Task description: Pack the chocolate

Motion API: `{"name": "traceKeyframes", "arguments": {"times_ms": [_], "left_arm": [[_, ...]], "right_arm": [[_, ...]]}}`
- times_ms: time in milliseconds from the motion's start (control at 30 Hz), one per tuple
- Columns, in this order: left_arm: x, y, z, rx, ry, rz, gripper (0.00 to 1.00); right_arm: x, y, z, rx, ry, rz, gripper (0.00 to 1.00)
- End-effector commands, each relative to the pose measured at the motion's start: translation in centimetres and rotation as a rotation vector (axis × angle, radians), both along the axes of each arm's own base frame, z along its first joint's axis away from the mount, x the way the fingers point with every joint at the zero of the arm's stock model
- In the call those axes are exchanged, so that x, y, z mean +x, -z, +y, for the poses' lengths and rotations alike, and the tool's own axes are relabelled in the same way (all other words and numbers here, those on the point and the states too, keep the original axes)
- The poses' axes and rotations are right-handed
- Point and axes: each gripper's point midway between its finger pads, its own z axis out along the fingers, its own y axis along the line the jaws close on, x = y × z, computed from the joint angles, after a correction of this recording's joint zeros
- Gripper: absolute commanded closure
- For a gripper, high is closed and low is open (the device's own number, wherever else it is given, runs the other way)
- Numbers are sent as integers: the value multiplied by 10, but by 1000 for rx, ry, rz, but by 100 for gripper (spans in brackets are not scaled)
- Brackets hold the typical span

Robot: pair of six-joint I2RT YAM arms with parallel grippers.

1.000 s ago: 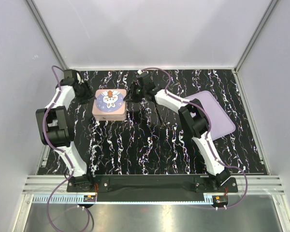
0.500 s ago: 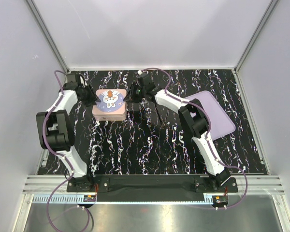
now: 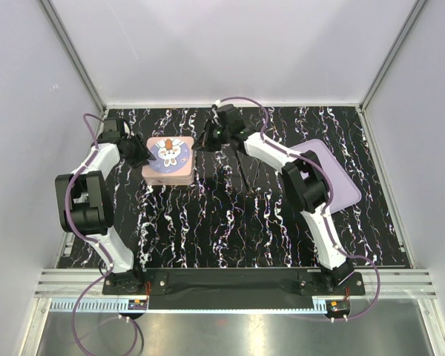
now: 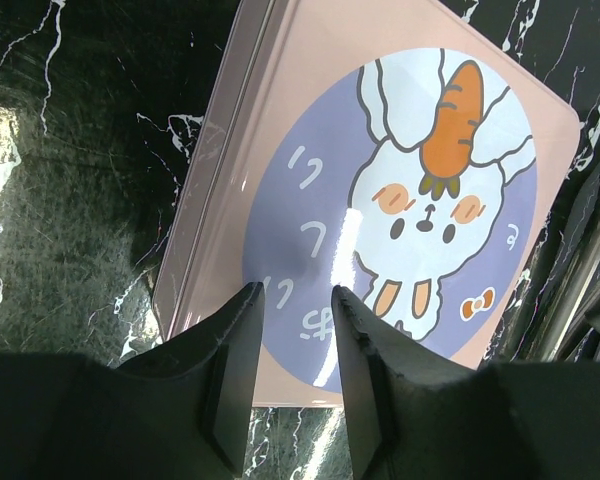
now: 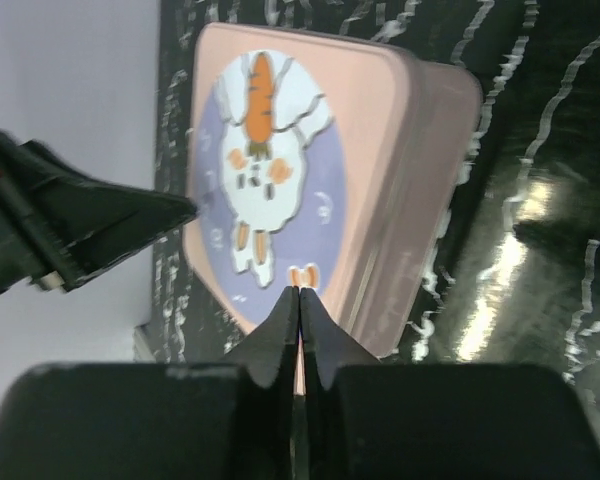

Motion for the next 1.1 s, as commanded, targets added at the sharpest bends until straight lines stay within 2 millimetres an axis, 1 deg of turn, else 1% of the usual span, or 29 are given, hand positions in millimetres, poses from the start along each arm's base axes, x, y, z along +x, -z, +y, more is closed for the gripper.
{"name": "traceKeyframes", "arguments": {"times_ms": [0, 33, 67, 100, 133, 167, 200, 233, 267, 300, 333, 433, 467, 533, 600, 633, 667, 700, 733, 800, 833, 867, 900, 933, 967, 1000, 1033, 1067], "left_arm": [[0, -7, -1, 13, 6, -15, 60], [2, -8, -1, 14, 7, -16, 60], [3, -9, -1, 15, 7, -19, 60], [3, -9, -1, 15, 5, -17, 60], [5, -10, 0, 18, 3, -20, 60], [5, -10, -1, 14, 5, -20, 60], [5, -10, -2, 14, 4, -16, 60], [5, -10, -2, 12, 2, -16, 60], [4, -8, -2, 12, 0, -12, 60], [2, -7, -2, 10, -4, -10, 60], [2, -6, -2, 9, -7, -11, 60], [0, -1, -2, 10, -11, 3, 60], [0, 1, -3, 10, -11, 6, 60], [0, 1, -2, 10, -15, 8, 60], [1, -1, -1, 13, -17, 7, 60], [2, -2, -1, 14, -17, 5, 60], [2, -4, -1, 16, -17, 5, 60], [6, -10, 0, 18, -14, -11, 60], [9, -14, 0, 21, -12, -19, 60], [15, -24, -1, 22, 0, -42, 60], [23, -37, 1, 23, 3, -78, 60], [28, -45, -1, 20, 12, -104, 60], [32, -52, -2, 17, 17, -126, 60], [40, -66, -1, 20, 16, -163, 60], [43, -72, -1, 22, 16, -176, 60], [46, -77, 0, 26, 14, -191, 60], [50, -81, 1, 27, 11, -203, 60], [55, -88, 2, 34, 6, -222, 60]], "right_arm": [[-9, -69, 22, 161, -106, -73, 99], [-12, -62, 29, 170, -129, -61, 100], [-17, -68, 36, 192, -164, -65, 100], [-22, -66, 43, 203, -185, -55, 100], [-24, -56, 50, 213, -203, -40, 100], [-29, -56, 55, 243, -241, -22, 100], [-29, -51, 59, 269, -242, 13, 100], [-30, -30, 61, 267, -245, 59, 100], [-35, -14, 60, 257, -245, 99, 100], [-32, -7, 60, 260, -236, 92, 100], [-35, 15, 56, 234, -217, 123, 100], [-37, 37, 51, 195, -207, 141, 100], [-37, 41, 49, 187, -208, 146, 100], [-36, 38, 45, 180, -209, 135, 100], [-30, 31, 41, 176, -203, 108, 100], [-26, 17, 41, 184, -199, 77, 100], [-25, 15, 37, 169, -197, 78, 100], [-24, 9, 35, 165, -195, 75, 100], [-20, -2, 36, 170, -193, 50, 100], [-14, -14, 33, 167, -188, 17, 100], [-9, -25, 35, 175, -183, -9, 100], [-6, -31, 36, 181, -181, -23, 100], [-3, -32, 36, 184, -180, -27, 100], [1, -44, 38, 199, -182, -53, 100], [3, -47, 39, 205, -181, -63, 100], [6, -46, 40, 207, -178, -60, 100], [9, -55, 44, 225, -184, -80, 100], [11, -57, 45, 234, -187, -87, 100]]}}
